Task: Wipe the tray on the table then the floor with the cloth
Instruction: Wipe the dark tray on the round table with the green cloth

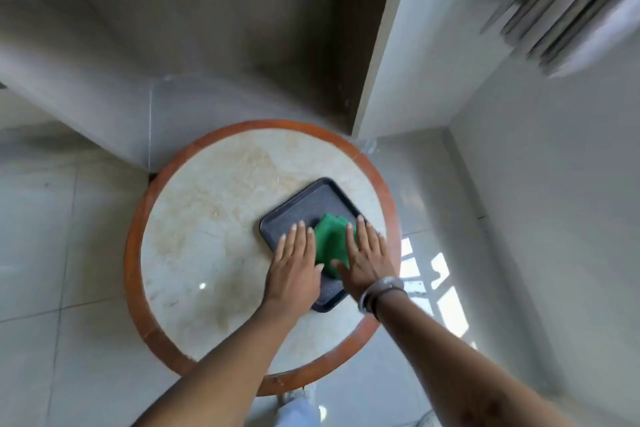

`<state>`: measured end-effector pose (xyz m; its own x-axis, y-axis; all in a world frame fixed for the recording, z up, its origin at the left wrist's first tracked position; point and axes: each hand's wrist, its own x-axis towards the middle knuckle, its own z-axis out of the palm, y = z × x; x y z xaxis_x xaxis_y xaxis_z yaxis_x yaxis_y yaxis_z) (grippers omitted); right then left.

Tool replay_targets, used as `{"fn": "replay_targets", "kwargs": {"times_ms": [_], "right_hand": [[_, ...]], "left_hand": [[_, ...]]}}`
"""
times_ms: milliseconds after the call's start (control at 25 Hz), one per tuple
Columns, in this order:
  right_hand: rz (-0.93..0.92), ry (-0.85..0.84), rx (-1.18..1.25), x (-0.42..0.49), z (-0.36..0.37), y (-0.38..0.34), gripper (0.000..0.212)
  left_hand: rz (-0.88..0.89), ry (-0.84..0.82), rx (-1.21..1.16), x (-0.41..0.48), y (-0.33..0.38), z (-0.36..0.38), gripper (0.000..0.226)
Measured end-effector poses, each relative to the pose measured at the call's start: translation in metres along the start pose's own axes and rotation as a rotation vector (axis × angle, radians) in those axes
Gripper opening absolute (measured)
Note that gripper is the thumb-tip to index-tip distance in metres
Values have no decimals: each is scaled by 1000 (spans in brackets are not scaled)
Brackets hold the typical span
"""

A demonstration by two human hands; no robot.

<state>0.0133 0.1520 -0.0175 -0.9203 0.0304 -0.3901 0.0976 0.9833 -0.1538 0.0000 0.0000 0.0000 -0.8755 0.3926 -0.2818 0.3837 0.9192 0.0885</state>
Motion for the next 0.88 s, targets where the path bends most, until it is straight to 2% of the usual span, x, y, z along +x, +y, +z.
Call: {"fn": "replay_targets", "kwargs": {"times_ms": [120,280,400,480,520,600,680,760,880], "right_hand": [[46,-15,57,35,6,6,72],[82,9,147,46,14,12,54],[162,-40,281,53,18,17,63],[244,-149,359,58,15,18,61],[254,-192,359,59,13,17,57],[256,-229,380,59,12,17,44],[258,-196,523,53,5,17,31],[281,-136,816,33,-12,26,25],[295,-108,1346,-16,-37,60,26]], "left_hand": [[-152,34,-296,12,23,14,63],[-411,105,-771,14,49,23,59],[-802,147,-981,30,53,23,49],[-1140,88,-1093,35,51,22,45],[-1229,37,-1166,36,50,23,42],[-1238,-7,-1332,37,49,24,36],[-1236,5,-1437,40,45,15,39],[-1198,36,-1504,36,48,1,42],[-900,23,-1617,21,73,-27,30]]}}
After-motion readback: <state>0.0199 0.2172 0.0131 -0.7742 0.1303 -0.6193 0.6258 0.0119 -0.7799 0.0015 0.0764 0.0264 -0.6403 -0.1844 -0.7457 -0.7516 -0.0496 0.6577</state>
